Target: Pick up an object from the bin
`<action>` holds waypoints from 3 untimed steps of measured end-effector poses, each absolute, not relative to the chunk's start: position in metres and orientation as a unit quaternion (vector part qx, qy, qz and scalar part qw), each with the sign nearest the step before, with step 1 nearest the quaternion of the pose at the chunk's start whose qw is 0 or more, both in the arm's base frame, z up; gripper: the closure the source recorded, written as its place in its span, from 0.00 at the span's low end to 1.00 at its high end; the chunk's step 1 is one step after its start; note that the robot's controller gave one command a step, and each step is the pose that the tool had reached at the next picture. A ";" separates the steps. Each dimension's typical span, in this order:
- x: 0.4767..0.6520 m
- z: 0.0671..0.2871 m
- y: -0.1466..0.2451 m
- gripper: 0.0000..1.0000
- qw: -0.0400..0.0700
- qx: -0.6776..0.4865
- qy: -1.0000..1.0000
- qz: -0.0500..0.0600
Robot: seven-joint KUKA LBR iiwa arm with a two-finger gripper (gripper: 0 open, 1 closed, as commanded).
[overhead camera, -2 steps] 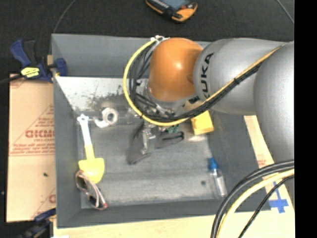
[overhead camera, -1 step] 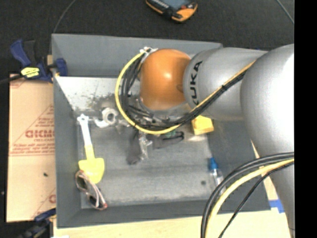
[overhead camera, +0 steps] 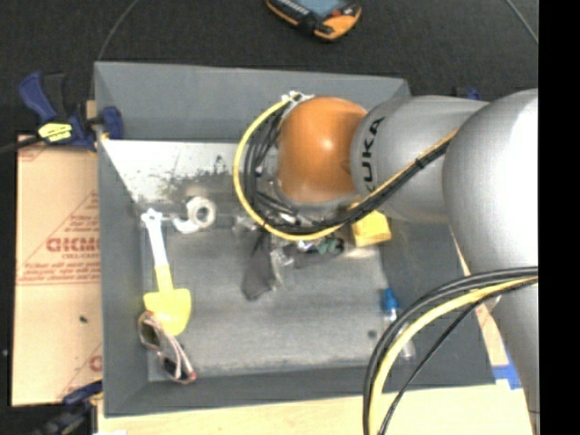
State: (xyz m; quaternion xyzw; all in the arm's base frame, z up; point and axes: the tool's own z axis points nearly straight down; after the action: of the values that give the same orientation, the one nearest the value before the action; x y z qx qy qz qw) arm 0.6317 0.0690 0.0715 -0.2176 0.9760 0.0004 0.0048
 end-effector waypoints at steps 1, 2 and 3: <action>0.633 0.073 0.078 1.00 0.004 -0.347 0.938 0.000; 0.633 0.073 0.078 1.00 0.004 -0.347 0.938 0.000; 0.632 0.076 0.078 1.00 0.003 -0.347 0.938 0.000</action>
Offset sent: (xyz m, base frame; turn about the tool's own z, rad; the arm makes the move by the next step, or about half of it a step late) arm 0.0000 0.0000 0.0000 0.0000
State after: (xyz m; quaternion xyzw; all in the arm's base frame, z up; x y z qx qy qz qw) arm 0.6320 0.0779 0.0756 -0.3466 0.9380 0.0002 0.0035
